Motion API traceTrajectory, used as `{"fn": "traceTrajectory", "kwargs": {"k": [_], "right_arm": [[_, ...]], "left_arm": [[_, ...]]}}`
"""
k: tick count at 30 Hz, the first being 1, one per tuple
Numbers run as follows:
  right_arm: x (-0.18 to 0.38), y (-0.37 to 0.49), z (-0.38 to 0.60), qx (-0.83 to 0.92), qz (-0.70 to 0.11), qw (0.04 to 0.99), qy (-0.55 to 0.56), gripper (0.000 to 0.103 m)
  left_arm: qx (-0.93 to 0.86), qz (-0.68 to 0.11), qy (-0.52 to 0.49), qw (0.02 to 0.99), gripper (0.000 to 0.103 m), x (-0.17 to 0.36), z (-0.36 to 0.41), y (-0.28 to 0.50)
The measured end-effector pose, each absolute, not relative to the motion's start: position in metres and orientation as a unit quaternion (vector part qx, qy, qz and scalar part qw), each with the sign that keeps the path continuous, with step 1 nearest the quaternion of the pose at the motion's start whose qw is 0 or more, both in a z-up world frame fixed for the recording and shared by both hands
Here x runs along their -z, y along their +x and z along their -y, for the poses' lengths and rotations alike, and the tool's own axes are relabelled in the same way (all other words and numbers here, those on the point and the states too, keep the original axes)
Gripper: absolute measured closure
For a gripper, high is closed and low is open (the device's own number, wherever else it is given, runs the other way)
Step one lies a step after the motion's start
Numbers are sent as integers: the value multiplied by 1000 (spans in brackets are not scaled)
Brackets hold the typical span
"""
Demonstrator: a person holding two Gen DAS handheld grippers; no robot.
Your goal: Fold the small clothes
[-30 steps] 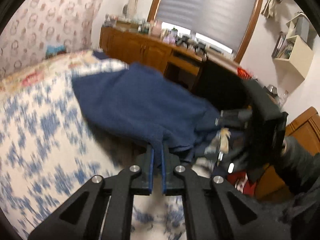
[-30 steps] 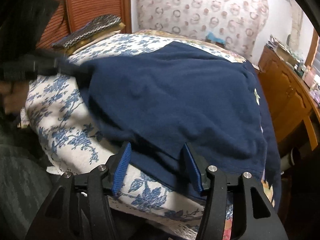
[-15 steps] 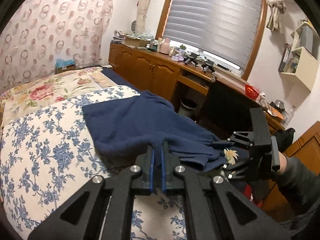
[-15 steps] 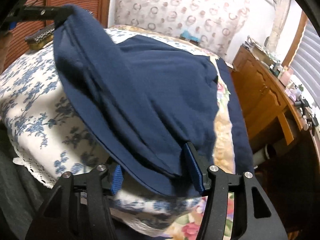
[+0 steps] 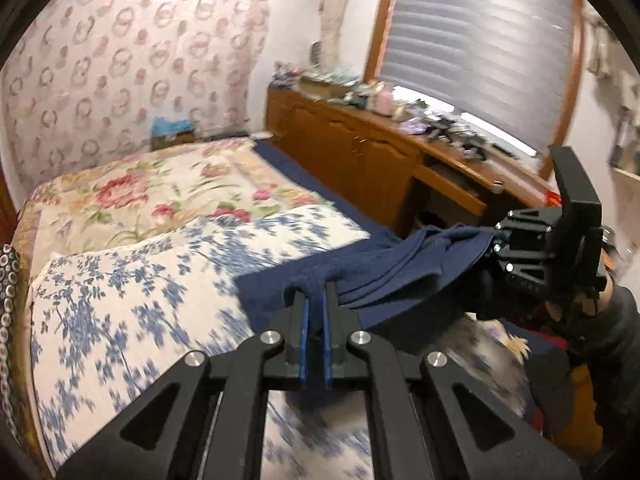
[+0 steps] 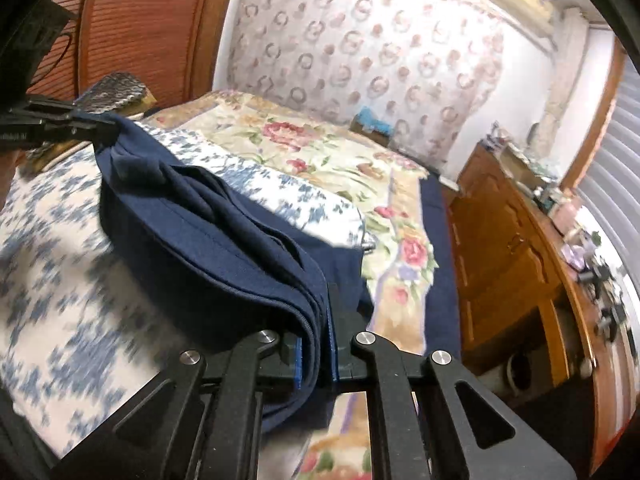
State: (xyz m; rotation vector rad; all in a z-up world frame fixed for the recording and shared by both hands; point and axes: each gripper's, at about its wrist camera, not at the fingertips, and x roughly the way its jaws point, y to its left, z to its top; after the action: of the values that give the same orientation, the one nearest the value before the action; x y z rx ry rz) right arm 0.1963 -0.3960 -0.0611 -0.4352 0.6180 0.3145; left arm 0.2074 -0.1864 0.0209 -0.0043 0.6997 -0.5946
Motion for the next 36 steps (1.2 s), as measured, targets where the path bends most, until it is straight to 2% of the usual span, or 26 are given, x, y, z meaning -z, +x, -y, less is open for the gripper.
{"fn": "traceTrajectory", "kwargs": {"k": [5,7,8,12,15,23,26,29,36], "right_arm": [[79,266,393,-172,-344,904,-189,97],[81,279,394,-174,-351,904,-172,86],[80,282,395,-171,-351,905,-168,78],[73,296,404,-169,-353,908,-148,67],[61,308,410,-140,-354,914,-142,65],[44,306,427,-82,-332,932,-123,62],[41,285,433,-106,-329,934,-93,55],[58,266,438,-128,-350,926,-57,51],[108,256,445,-135,-400,906,-9,48]], "left_arm": [[270,-370,4,889,101,-1,188,253],[275,-383,-1,882,99,7,186,261],[276,-386,-2,880,98,9,185,262],[266,-383,7,885,90,11,179,256],[266,-380,8,886,86,12,176,253],[255,-426,47,867,83,50,193,273],[248,-438,52,862,83,61,194,280],[244,-447,61,858,82,68,197,286],[235,-465,60,852,76,83,201,296]]}}
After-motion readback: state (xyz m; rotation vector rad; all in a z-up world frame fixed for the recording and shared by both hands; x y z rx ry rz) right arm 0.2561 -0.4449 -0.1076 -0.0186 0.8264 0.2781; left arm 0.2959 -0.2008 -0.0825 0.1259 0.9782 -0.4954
